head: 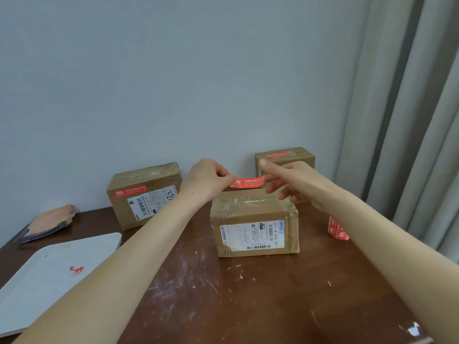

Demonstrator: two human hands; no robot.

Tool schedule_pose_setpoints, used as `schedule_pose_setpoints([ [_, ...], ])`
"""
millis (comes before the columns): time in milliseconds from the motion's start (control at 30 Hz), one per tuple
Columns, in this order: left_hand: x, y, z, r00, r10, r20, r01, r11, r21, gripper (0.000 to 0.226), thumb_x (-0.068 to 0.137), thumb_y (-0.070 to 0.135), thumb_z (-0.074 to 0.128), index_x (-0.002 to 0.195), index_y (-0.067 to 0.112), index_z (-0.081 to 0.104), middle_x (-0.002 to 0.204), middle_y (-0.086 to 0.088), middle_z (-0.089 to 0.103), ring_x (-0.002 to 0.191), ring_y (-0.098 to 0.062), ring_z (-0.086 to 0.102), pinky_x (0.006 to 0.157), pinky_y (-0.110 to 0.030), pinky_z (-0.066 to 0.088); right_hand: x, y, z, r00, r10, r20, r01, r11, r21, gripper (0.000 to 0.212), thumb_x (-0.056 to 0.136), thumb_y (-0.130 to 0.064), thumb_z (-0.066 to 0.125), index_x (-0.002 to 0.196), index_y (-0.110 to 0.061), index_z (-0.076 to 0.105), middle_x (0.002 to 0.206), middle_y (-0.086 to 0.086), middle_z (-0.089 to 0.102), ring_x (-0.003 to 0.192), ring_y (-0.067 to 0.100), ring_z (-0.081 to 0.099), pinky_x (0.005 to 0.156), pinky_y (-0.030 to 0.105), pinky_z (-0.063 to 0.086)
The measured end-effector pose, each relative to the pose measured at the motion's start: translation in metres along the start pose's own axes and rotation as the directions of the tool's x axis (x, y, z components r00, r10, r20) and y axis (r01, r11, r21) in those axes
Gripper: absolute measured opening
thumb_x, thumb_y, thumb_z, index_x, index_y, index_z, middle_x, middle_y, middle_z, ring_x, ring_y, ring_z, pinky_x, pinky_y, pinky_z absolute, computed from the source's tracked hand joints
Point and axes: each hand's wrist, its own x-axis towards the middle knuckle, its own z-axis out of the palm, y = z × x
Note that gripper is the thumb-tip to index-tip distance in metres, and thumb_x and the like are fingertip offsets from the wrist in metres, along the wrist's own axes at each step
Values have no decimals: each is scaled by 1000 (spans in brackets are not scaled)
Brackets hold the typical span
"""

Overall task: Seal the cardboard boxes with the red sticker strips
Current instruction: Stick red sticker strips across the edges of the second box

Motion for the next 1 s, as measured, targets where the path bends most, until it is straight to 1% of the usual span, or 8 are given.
schedule_pose_setpoints([
  [67, -1, 3, -2, 1000, 0, 0, 0, 1000, 16, 23, 83, 24, 63, 66, 10, 70, 42, 10, 55, 58, -16, 52, 59, -26, 39, 1, -3, 1, 999, -32, 0, 32, 998, -54, 39, 76, -52, 70, 84, -14, 73, 78, 1, 74, 57, 7, 57, 50, 19, 39],
  [200, 3, 2, -4, 999, -35, 33, 38, 996, -81, 20, 83, 23, 66, 74, 7, 72, 79, -8, 72, 77, -26, 66, 73, -34, 53, 7, -2, -1, 998, -54, -28, 54, 999, 7, 16, 84, -22, 71, 82, -7, 72, 71, 3, 71, 49, 1, 54, 45, 13, 39],
  [267, 4, 0, -4, 994, -79, 80, 92, 980, -178, 13, 83, 23, 68, 73, 15, 70, 79, -6, 70, 83, -22, 68, 77, -36, 56, 9, -1, 0, 999, -29, -26, 29, 999, 20, 15, 86, -21, 70, 84, -6, 71, 70, 3, 70, 47, 0, 54, 44, 12, 40],
  [400, 3, -5, 3, 972, -165, 167, 213, 917, -336, 10, 83, 20, 69, 83, 10, 69, 66, -2, 61, 44, 1, 53, 43, -15, 42, 17, 3, 4, 998, 21, -52, -19, 999, 44, 18, 84, -22, 73, 84, -4, 72, 69, 6, 69, 44, 0, 54, 42, 11, 42],
  [467, 2, -7, 7, 968, -190, 162, 238, 899, -367, 15, 82, 20, 71, 87, 5, 70, 62, -2, 59, 33, 1, 46, 39, -14, 37, 20, 6, 6, 997, 36, -72, -33, 999, 41, 19, 82, -24, 75, 80, -5, 73, 65, 5, 67, 44, 2, 53, 42, 12, 42],
  [700, 10, -13, 11, 974, -186, 127, 221, 897, -384, 10, 83, 14, 70, 86, 5, 69, 63, -2, 62, 34, 1, 49, 39, -12, 39, 35, 9, 16, 989, 77, -129, -70, 996, 57, 16, 79, -16, 78, 85, -2, 74, 61, 6, 65, 47, 8, 55, 49, 16, 50],
  [867, 16, -19, 19, 982, -164, 98, 188, 920, -343, 12, 80, 12, 73, 70, 14, 65, 69, -4, 67, 56, -8, 57, 49, -19, 46, 38, 10, 16, 989, 111, -92, -108, 993, 45, 18, 78, -10, 78, 91, 1, 73, 65, 9, 65, 48, 9, 56, 45, 15, 49],
  [1000, 18, -22, 24, 976, -186, 113, 214, 912, -350, 13, 79, 12, 74, 70, 14, 65, 70, -5, 67, 57, -9, 57, 50, -21, 47, 42, 11, 15, 990, 123, -74, -122, 992, 28, 21, 76, -11, 80, 91, 1, 72, 63, 8, 65, 47, 9, 57, 45, 15, 49],
])
